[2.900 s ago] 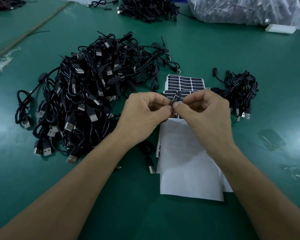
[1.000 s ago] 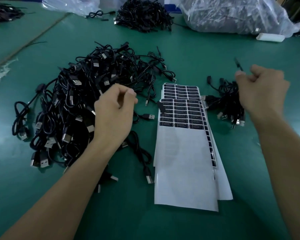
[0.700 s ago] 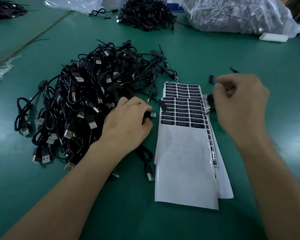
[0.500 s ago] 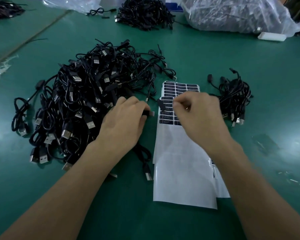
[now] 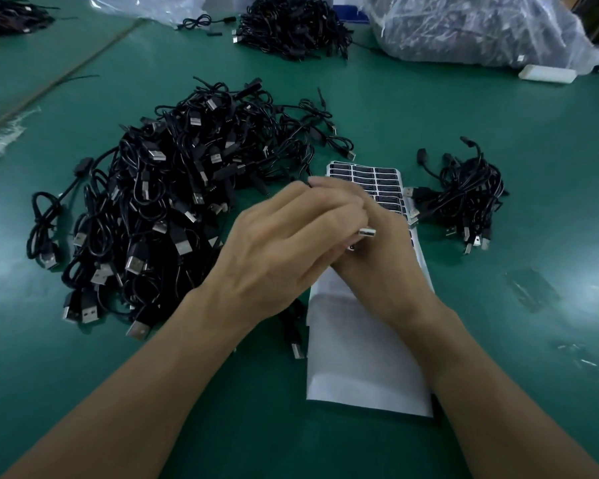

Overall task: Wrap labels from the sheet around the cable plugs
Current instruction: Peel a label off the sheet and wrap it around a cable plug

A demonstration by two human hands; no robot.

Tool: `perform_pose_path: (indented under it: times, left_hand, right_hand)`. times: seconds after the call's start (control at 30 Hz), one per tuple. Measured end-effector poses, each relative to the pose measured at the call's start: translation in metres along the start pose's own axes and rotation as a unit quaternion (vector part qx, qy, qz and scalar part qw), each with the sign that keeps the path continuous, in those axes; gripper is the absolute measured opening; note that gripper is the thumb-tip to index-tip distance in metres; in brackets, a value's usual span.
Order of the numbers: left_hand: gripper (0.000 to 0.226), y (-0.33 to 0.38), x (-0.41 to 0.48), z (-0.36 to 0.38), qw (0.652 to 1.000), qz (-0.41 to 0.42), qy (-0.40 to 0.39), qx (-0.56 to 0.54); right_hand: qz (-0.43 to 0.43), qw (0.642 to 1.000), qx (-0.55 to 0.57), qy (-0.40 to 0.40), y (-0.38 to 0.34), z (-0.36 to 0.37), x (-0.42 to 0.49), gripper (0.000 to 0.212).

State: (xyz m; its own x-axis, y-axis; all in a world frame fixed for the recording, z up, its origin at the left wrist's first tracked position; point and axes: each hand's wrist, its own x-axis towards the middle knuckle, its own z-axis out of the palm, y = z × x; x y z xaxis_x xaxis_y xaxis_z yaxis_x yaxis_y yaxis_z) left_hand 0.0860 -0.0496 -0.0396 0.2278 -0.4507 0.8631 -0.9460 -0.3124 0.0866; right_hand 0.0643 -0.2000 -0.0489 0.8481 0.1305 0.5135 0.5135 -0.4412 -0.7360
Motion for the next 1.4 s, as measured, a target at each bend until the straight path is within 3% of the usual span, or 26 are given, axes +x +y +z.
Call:
perform_pose_path:
  times: [0.13,0.23,0.3,0.4,0.47,0.57,0.7,0.8,0.87,0.97,1.1,1.2,1.4]
  left_hand:
    - [0.023,-0.002,-0.001,0.000,0.997,-0.010,0.028,-0.066]
    - [0.042,-0.004,-0.005,-0.001,0.987,-0.136,0.064,-0.061]
    - [0.051,-0.004,-0.006,-0.001,0.940,-0.316,0.068,-0.112]
    - [0.056,-0.008,-0.002,-0.002,0.790,-0.541,0.103,-0.271]
    - [0.052,-0.013,-0.001,-0.004,0.747,-0.574,0.131,-0.310]
    - [0.038,-0.016,0.001,-0.008,0.725,-0.561,0.160,-0.368]
    - [0.034,-0.016,0.005,-0.010,0.671,-0.564,0.188,-0.443]
    - [0.036,-0.018,0.009,-0.012,0.661,-0.577,0.217,-0.428]
    - [0.039,-0.020,0.010,-0.016,0.660,-0.577,0.234,-0.420]
    - [0.041,-0.022,0.009,-0.023,0.705,-0.564,0.211,-0.374]
    - [0.037,-0.017,0.008,-0.020,0.770,-0.535,0.133,-0.322]
    - [0.033,-0.014,0.007,-0.015,0.783,-0.525,0.083,-0.323]
    - [0.039,-0.016,0.002,-0.009,0.760,-0.547,0.024,-0.350]
  right_hand:
    - [-0.025,0.998,0.007,0.063,-0.007,-0.002,-0.001,0.019]
    - [-0.052,0.990,-0.033,0.124,-0.009,-0.004,-0.003,0.019]
    - [-0.100,0.983,-0.096,0.124,-0.010,-0.006,-0.005,0.025]
    - [-0.139,0.981,-0.121,0.061,-0.010,-0.006,-0.008,0.028]
    - [-0.134,0.985,-0.105,0.016,-0.010,-0.001,-0.011,0.030]
    - [-0.135,0.984,-0.112,-0.040,-0.009,0.003,-0.012,0.041]
    - [-0.129,0.979,-0.150,-0.058,-0.008,0.001,-0.011,0.048]
    - [-0.066,0.985,-0.152,-0.040,-0.011,-0.001,-0.013,0.053]
    - [0.010,0.984,-0.179,0.010,-0.011,-0.007,-0.012,0.040]
    - [0.158,0.949,-0.267,0.053,-0.006,-0.024,-0.010,0.024]
    - [0.321,0.889,-0.327,0.006,-0.001,-0.039,-0.011,0.069]
    - [0.366,0.878,-0.307,-0.013,0.001,-0.043,-0.011,0.087]
    - [0.368,0.901,-0.229,0.012,0.002,-0.053,-0.012,0.078]
